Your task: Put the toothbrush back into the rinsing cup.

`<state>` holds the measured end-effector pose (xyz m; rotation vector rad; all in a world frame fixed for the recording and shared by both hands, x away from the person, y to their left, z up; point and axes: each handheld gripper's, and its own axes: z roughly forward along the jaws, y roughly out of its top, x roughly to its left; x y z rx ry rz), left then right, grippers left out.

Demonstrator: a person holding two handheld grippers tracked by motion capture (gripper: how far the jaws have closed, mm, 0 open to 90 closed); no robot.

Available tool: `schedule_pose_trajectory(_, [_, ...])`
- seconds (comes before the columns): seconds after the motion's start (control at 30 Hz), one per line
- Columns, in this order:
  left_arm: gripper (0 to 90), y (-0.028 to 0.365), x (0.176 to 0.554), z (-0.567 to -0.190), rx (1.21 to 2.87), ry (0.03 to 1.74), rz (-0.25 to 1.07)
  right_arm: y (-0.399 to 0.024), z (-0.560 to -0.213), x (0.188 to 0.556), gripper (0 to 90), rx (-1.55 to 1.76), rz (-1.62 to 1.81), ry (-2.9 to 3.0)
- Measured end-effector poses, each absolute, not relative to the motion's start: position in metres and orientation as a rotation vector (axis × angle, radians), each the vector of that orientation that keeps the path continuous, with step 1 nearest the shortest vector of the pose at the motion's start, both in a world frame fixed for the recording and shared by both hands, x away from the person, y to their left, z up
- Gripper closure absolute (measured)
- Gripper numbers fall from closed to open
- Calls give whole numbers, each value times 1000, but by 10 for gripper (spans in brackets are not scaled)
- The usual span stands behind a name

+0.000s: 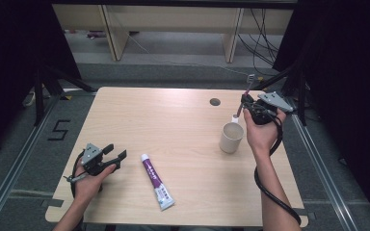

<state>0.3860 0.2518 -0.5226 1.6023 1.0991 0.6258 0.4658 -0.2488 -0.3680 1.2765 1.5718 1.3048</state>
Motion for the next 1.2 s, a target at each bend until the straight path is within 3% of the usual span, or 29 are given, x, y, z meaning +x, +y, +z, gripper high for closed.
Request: schedule_pose_trajectory(1.2, [345, 252, 386, -523, 1598, 1098, 623, -248, -380, 486, 818, 1320, 1276, 1577])
